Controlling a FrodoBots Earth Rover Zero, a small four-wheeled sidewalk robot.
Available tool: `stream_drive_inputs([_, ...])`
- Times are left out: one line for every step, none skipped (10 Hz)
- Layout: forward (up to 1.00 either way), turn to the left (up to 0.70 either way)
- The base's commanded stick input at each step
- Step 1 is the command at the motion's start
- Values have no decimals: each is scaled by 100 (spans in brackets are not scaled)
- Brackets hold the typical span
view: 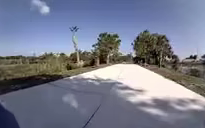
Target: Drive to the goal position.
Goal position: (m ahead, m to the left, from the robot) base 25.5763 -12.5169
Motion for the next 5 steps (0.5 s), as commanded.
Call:
stream_drive_inputs([70,-35])
stream_drive_inputs([70,-35])
stream_drive_inputs([70,0])
stream_drive_inputs([70,0])
stream_drive_inputs([70,0])
